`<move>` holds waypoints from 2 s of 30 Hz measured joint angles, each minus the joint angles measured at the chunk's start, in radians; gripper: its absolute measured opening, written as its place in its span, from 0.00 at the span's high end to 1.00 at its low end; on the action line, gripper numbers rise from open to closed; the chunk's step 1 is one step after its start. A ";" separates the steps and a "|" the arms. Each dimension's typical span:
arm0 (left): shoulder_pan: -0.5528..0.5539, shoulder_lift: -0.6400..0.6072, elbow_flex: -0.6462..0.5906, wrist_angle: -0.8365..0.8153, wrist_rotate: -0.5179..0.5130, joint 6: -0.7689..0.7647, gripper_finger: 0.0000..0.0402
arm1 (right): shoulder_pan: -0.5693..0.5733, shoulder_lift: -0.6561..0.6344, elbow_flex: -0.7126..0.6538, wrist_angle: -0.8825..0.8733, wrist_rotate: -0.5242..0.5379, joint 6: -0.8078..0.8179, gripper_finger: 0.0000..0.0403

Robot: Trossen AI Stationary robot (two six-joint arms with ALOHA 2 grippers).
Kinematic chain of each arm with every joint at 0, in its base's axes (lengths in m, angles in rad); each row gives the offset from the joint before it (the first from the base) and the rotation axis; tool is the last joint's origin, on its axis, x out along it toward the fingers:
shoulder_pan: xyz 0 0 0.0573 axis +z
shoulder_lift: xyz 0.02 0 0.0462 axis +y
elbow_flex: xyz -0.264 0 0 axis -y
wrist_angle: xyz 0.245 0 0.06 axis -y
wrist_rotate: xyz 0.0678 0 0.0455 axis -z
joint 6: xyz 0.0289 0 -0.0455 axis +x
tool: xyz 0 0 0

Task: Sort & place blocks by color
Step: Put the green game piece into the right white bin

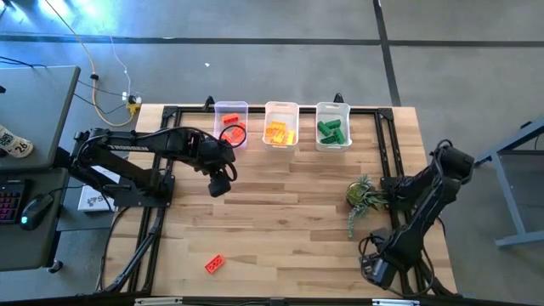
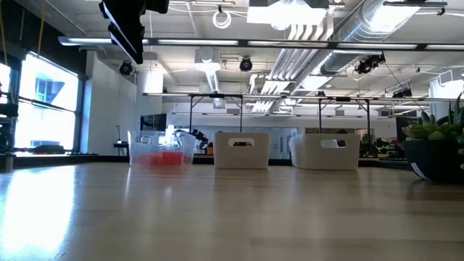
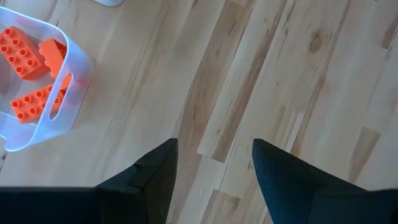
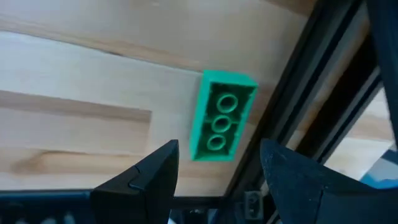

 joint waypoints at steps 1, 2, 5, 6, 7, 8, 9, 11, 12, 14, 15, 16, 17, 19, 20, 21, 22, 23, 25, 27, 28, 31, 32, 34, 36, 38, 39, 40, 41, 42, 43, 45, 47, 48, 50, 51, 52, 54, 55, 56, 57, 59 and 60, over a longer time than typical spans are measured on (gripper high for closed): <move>0.000 0.000 0.000 0.000 0.000 0.000 0.51 | 0.001 0.006 0.000 -0.001 -0.006 0.000 0.47; 0.000 0.000 0.000 0.000 0.000 0.000 0.51 | 0.001 0.009 0.000 -0.004 -0.009 0.000 0.47; 0.000 0.000 0.000 0.002 0.000 -0.005 0.51 | 0.000 0.017 0.000 -0.004 -0.015 0.000 0.47; 0.000 0.000 0.000 0.002 0.000 -0.011 0.51 | 0.000 0.017 0.000 -0.003 -0.012 0.000 0.47; 0.000 0.000 0.000 0.002 0.000 -0.016 0.51 | 0.000 0.019 0.000 -0.003 -0.013 0.001 0.47; 0.000 0.000 0.000 0.003 0.000 -0.021 0.51 | 0.000 0.022 0.000 -0.004 -0.016 0.002 0.47; 0.000 0.000 0.000 0.003 -0.001 -0.022 0.51 | 0.000 0.025 0.000 -0.005 -0.019 0.003 0.47; 0.000 0.000 0.000 0.003 -0.001 -0.023 0.51 | 0.000 0.035 0.000 -0.005 -0.032 0.002 0.47; 0.000 0.000 0.000 0.003 -0.001 -0.023 0.51 | -0.001 0.040 0.000 -0.006 -0.039 0.001 0.47; 0.000 0.000 0.000 0.003 -0.001 -0.023 0.51 | -0.001 0.049 0.000 -0.011 -0.044 -0.002 0.47; 0.000 0.000 0.000 0.004 -0.001 -0.023 0.51 | -0.001 0.053 0.000 -0.014 -0.043 -0.003 0.47; 0.000 0.000 0.000 0.003 -0.002 -0.023 0.51 | -0.002 0.054 0.000 -0.017 -0.042 -0.003 0.47; 0.000 0.000 0.000 0.004 -0.002 -0.023 0.51 | -0.002 0.054 0.000 -0.021 -0.040 -0.001 0.47; 0.000 0.000 0.000 0.003 -0.003 -0.023 0.51 | -0.002 0.054 0.000 -0.023 -0.037 0.003 0.47; 0.000 0.000 0.000 0.004 -0.003 -0.023 0.51 | -0.001 0.054 0.000 -0.023 -0.037 0.004 0.47; 0.000 0.000 0.000 0.004 -0.004 -0.023 0.51 | -0.002 0.054 0.000 -0.023 -0.038 0.004 0.47; 0.000 0.000 0.000 0.004 -0.006 -0.023 0.51 | -0.005 0.055 0.000 -0.023 -0.042 0.003 0.47; 0.000 0.000 0.000 0.004 -0.010 -0.023 0.51 | -0.010 0.055 0.000 -0.023 -0.044 0.003 0.47; 0.000 0.000 0.000 0.004 -0.018 -0.023 0.51 | -0.028 0.055 0.005 -0.015 -0.043 0.003 0.47; 0.000 0.000 0.000 0.004 -0.027 -0.023 0.51 | -0.048 0.056 0.008 0.013 -0.040 0.009 0.47; 0.000 0.000 0.000 0.004 -0.029 -0.023 0.51 | -0.055 0.057 0.008 0.031 -0.036 0.012 0.47; 0.000 0.000 0.000 0.005 -0.030 -0.023 0.51 | -0.064 0.057 0.008 0.061 -0.038 0.014 0.47; 0.000 0.000 0.000 0.006 -0.030 -0.021 0.51 | -0.064 0.057 0.008 0.062 -0.039 0.014 0.47; 0.000 0.000 0.000 0.012 -0.030 -0.011 0.51 | -0.060 0.057 0.008 0.047 -0.041 0.011 0.47; 0.000 0.000 0.000 0.021 -0.030 -0.001 0.51 | -0.058 0.057 0.006 0.040 -0.042 0.010 0.47; 0.000 0.000 0.000 0.031 -0.030 0.000 0.51 | -0.058 0.057 -0.001 0.042 -0.042 0.008 0.47; 0.000 0.000 0.000 0.030 -0.030 0.000 0.51 | -0.058 0.057 -0.007 0.042 -0.042 0.007 0.47; 0.000 0.000 0.000 0.030 -0.030 0.001 0.51 | -0.059 0.060 -0.012 0.043 -0.041 0.007 0.47; 0.000 0.000 0.000 0.030 -0.030 0.001 0.51 | -0.059 0.066 -0.013 0.045 -0.041 0.007 0.47; 0.000 0.000 0.000 0.030 -0.030 0.001 0.51 | -0.058 0.073 -0.013 0.056 -0.041 0.004 0.47; 0.000 0.000 0.000 0.030 -0.030 0.001 0.51 | -0.058 0.082 -0.013 0.066 -0.041 0.002 0.47; 0.000 0.000 0.000 0.030 -0.030 0.001 0.51 | -0.058 0.106 -0.013 0.086 -0.041 -0.009 0.47; 0.000 0.000 0.000 0.030 -0.030 0.001 0.51 | -0.058 0.134 -0.013 0.104 -0.051 -0.023 0.47; 0.000 0.000 0.000 0.029 -0.030 0.002 0.51 | -0.058 0.142 -0.013 0.105 -0.064 -0.026 0.47; 0.000 0.000 0.000 0.029 -0.030 0.002 0.51 | -0.059 0.155 -0.011 0.110 -0.076 -0.023 0.47; 0.000 0.000 0.000 0.029 -0.030 0.002 0.51 | -0.059 0.159 -0.011 0.112 -0.078 -0.023 0.47; 0.000 0.000 0.000 0.029 -0.030 0.002 0.51 | -0.059 0.161 -0.011 0.116 -0.079 -0.023 0.47; 0.000 0.000 0.000 0.029 -0.030 0.003 0.51 | -0.061 0.162 -0.011 0.127 -0.082 -0.023 0.47; 0.000 0.000 0.000 0.029 -0.030 0.003 0.51 | -0.061 0.162 -0.011 0.138 -0.083 -0.020 0.47; 0.000 0.000 0.000 0.029 -0.030 0.003 0.51 | -0.063 0.162 -0.011 0.153 -0.080 -0.012 0.47; 0.000 0.000 0.000 0.029 -0.030 0.003 0.51 | -0.067 0.162 -0.010 0.170 -0.074 -0.006 0.47; 0.000 0.000 0.000 0.029 -0.030 0.003 0.51 | -0.079 0.161 -0.008 0.217 -0.063 -0.006 0.47; 0.000 0.000 0.000 0.029 -0.030 0.003 0.51 | -0.091 0.161 -0.007 0.237 -0.054 -0.006 0.47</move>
